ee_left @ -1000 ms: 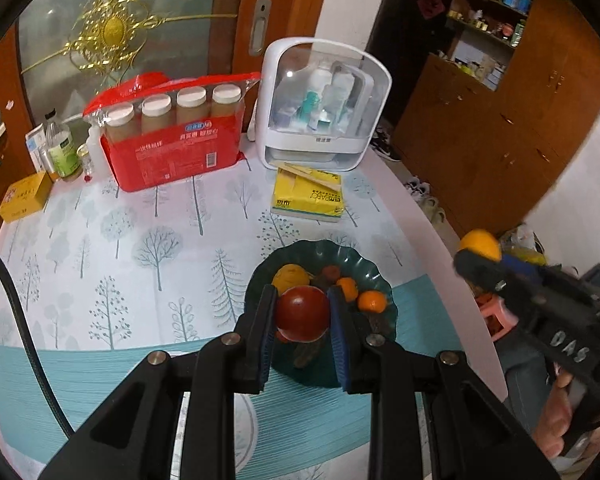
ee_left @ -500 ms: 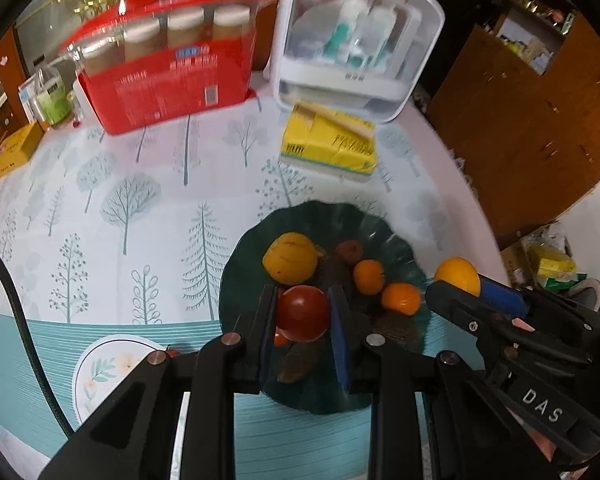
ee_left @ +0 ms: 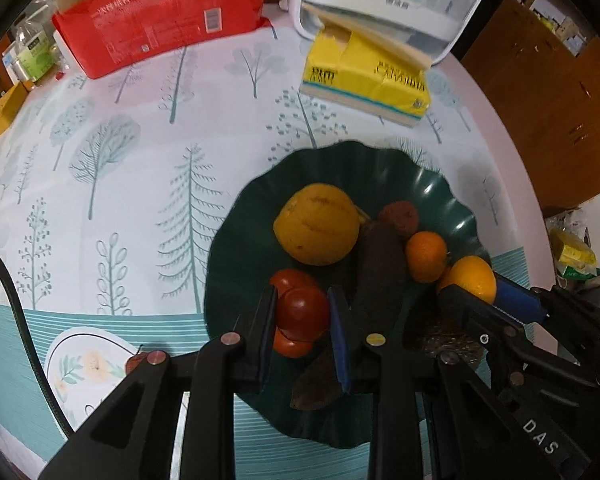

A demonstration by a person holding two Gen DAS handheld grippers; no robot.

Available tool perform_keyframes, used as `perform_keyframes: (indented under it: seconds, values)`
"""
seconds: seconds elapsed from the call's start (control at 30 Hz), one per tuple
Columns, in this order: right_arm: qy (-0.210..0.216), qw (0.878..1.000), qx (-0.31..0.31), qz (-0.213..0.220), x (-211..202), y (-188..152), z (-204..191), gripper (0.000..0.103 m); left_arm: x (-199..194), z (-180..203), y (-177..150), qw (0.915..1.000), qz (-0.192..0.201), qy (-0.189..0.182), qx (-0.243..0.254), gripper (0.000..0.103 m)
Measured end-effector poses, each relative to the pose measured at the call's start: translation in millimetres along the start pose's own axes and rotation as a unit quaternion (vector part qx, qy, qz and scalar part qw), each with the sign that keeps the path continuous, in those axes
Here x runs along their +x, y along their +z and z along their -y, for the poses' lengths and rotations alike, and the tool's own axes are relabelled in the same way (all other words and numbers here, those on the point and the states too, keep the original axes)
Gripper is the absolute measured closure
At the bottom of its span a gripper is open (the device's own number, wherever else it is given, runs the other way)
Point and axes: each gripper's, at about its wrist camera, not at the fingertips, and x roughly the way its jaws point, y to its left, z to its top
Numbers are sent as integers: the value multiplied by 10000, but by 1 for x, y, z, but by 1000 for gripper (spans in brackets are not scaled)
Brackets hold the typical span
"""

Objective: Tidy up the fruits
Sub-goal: 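Open both grippers to set the tomato and orange in the green plate, then move both grippers back toward the white plate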

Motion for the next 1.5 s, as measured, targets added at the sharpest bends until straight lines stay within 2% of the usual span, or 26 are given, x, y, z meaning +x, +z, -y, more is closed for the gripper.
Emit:
perform_keyframes:
  seconds: [0.13, 0.23, 0.27, 0.33, 0.63, 0.9, 1.0, 1.13, 1.4, 1.5]
  values:
    - [4, 9999, -36, -119, 7, -3, 1, 70, 9, 2, -2, 9999, -99, 2, 33, 76]
    - [128, 9998, -11, -151, 8, -5, 3, 65, 8, 3, -3, 9999, -110, -71, 31, 60]
    - [159, 9998, 6, -135, 7, -6, 3, 60, 7, 3, -4, 10000, -85, -28, 41, 55]
    - [142, 9999, 45, -66, 3, -8, 5, 58, 1, 3, -5, 10000, -19, 19, 86, 50]
    - [108, 9996, 124, 212, -18, -15, 3, 56, -36, -6, -15, 9992, 316, 181, 162, 43]
    - [91, 9993, 79, 345, -37, -27, -5, 56, -69, -20, -36, 9979, 553, 298, 156, 42]
    - [108, 9991, 62, 410, -47, -32, -10, 56, -83, -24, -45, 9971, 666, 350, 139, 37]
    - [99, 9985, -22, 533, -63, -39, -21, 56, -102, -25, -57, 9955, 834, 424, 133, 26]
    - [130, 9963, -195, 829, -99, -49, -44, 56, -141, -33, -81, 9930, 1104, 398, 120, 23]
    - [194, 9953, -226, 918, -109, -53, -54, 56, -158, -39, -89, 9912, 1248, 419, 102, 18]
